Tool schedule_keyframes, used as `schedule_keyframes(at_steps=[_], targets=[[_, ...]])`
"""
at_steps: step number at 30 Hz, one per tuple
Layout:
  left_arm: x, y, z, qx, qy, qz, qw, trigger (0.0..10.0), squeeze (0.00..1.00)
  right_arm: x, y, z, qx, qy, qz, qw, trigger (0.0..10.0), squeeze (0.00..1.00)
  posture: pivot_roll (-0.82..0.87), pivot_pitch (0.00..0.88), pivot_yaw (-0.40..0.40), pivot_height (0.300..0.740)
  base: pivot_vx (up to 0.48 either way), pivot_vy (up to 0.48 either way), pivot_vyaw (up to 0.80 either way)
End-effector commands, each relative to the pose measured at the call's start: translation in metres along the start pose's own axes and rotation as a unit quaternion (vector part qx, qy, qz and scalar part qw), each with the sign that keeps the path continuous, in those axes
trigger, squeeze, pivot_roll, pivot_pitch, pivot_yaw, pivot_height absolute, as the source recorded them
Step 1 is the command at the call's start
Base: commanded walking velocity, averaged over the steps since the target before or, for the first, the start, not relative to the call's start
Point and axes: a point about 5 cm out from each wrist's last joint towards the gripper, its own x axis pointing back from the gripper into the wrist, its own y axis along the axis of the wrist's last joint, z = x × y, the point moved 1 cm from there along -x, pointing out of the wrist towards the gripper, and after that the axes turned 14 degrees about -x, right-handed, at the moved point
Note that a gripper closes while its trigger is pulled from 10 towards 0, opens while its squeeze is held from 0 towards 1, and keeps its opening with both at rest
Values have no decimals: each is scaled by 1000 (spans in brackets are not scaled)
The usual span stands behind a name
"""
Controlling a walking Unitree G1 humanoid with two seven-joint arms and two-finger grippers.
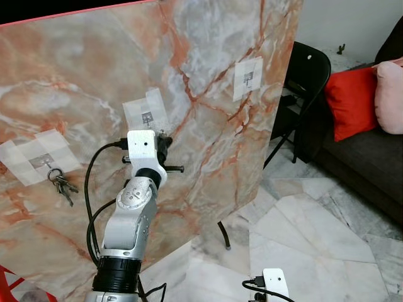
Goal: Hang keys on a hook
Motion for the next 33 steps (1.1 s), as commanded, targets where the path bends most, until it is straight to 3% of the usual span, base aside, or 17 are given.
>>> schedule_keyframes(at_steps=[1,4,11,14,25,33], targets=[[1,2,3,24,-5,-6,1000,10000,0,0,-1,1,-2,-1,4,1000,10000,0,13,0,-8,740,0,0,0],[3,2,4,83,-18,-19,996,10000,0,0,-1,1,-2,-1,4,1000,10000,0,11,0,-8,740,0,0,0],[3,-1,20,145,-4,-26,989,10000,0,0,0,0,0,-1,4,1000,10000,0,11,0,-13,740,0,0,0],[2,0,20,161,-13,-32,986,10000,0,0,0,0,0,-1,4,1000,10000,0,10,0,-13,740,0,0,0],[-1,4,10,177,-66,-43,981,10000,0,0,0,0,-1,-2,3,1000,10000,0,5,0,-12,740,0,0,0],[-3,5,13,177,-66,-47,981,10000,0,0,0,0,0,-1,4,1000,10000,0,8,0,-13,740,0,0,0]])
